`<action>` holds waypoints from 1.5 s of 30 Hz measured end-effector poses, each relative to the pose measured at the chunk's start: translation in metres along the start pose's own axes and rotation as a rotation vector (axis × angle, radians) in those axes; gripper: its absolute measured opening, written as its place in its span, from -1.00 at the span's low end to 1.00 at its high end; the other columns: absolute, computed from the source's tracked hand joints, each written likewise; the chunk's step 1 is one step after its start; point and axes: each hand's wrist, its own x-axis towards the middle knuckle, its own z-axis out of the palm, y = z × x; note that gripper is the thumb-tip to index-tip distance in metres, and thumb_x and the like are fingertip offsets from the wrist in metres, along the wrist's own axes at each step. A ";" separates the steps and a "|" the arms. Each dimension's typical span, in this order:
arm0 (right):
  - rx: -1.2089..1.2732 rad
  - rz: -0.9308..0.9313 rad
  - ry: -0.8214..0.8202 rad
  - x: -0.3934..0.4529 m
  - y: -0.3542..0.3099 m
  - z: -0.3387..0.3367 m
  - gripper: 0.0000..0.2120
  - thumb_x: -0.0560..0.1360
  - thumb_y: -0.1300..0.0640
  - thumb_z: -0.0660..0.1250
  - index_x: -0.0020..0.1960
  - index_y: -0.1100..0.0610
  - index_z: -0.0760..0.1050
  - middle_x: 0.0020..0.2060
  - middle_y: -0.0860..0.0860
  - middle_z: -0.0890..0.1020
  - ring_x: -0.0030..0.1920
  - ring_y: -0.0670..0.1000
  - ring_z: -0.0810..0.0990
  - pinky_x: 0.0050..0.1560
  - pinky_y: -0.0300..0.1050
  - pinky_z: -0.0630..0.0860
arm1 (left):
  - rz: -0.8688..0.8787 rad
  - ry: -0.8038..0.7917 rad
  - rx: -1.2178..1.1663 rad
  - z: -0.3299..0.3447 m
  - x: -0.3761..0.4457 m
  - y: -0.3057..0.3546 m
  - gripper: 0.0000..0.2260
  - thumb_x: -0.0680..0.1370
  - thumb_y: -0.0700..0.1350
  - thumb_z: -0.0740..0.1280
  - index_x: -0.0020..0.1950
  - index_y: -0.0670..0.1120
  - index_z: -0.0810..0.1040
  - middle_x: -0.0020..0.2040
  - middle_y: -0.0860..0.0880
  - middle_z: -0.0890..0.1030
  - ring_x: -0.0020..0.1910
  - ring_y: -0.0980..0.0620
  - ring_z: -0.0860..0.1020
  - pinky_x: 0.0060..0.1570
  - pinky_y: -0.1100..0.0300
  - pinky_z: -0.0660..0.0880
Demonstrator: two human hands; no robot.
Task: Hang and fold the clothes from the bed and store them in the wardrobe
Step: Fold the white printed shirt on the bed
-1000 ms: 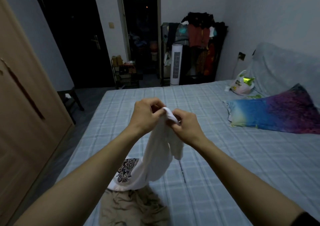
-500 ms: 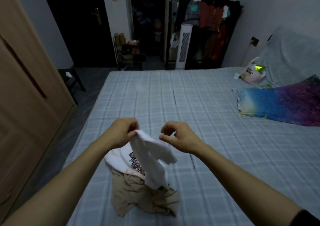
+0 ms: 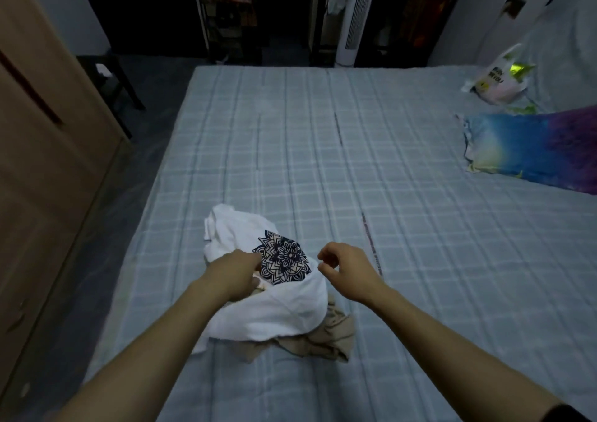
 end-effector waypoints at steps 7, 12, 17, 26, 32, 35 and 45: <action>0.027 0.154 -0.064 0.018 0.076 0.036 -0.82 0.51 0.23 0.34 0.11 0.14 0.57 -0.06 0.05 0.62 -0.06 0.01 0.58 0.05 -0.06 0.52 | 0.038 0.057 -0.150 0.052 0.052 0.029 -0.83 0.55 0.02 0.28 0.10 0.01 0.49 0.08 0.00 0.59 0.06 -0.07 0.53 -0.01 0.06 0.51; 0.014 0.234 -0.183 0.019 0.123 0.079 -0.75 0.50 0.21 0.35 0.17 0.11 0.55 0.03 0.05 0.59 0.02 0.02 0.56 0.10 -0.09 0.49 | 0.047 0.073 -0.266 0.105 0.086 0.050 -0.81 0.50 0.01 0.30 0.10 0.03 0.52 0.07 0.02 0.59 0.06 -0.03 0.53 -0.05 0.12 0.46; -0.032 0.245 -0.282 0.017 0.154 0.123 -0.64 0.50 0.14 0.32 0.29 0.09 0.50 0.18 0.08 0.54 0.16 0.08 0.52 0.17 -0.07 0.44 | 0.162 0.085 0.008 0.160 0.104 0.081 -0.72 0.47 0.09 0.30 0.10 0.00 0.54 0.08 -0.04 0.55 0.12 -0.09 0.46 0.06 0.02 0.38; -0.134 0.054 -0.263 0.013 0.188 0.168 -0.50 0.39 0.15 0.29 0.34 0.11 0.52 0.36 0.14 0.48 0.35 0.17 0.42 0.29 0.02 0.38 | 0.248 0.262 0.155 0.219 0.110 0.097 -0.73 0.29 0.01 0.51 -0.08 -0.04 0.61 -0.06 -0.08 0.61 -0.09 -0.12 0.58 -0.07 -0.04 0.47; -0.129 -0.034 -0.173 0.018 0.188 0.170 -0.51 0.26 0.12 0.52 0.17 0.18 0.61 0.24 0.21 0.56 0.24 0.26 0.53 0.19 0.09 0.45 | 0.340 0.450 0.025 0.215 0.114 0.088 -0.87 0.34 -0.13 0.49 -0.23 -0.06 0.55 -0.24 -0.07 0.54 -0.21 -0.13 0.51 -0.15 -0.03 0.40; -0.085 -0.052 -0.088 0.024 0.183 0.164 -0.60 0.20 0.18 0.56 0.03 0.19 0.66 0.14 0.21 0.62 0.14 0.25 0.59 0.12 0.08 0.51 | 0.324 0.518 -0.016 0.195 0.113 0.087 -0.85 0.35 -0.15 0.48 -0.25 -0.06 0.51 -0.25 -0.06 0.53 -0.22 -0.13 0.49 -0.17 -0.01 0.37; 0.098 -0.142 0.139 0.063 0.117 0.096 -0.97 0.51 0.27 0.36 -0.09 0.19 0.55 -0.20 0.08 0.59 -0.18 0.07 0.52 -0.15 -0.01 0.43 | 0.130 0.682 -0.284 0.059 0.077 0.071 -0.87 0.47 -0.10 0.24 -0.10 -0.09 0.55 -0.18 -0.02 0.57 -0.16 -0.10 0.55 -0.13 -0.02 0.42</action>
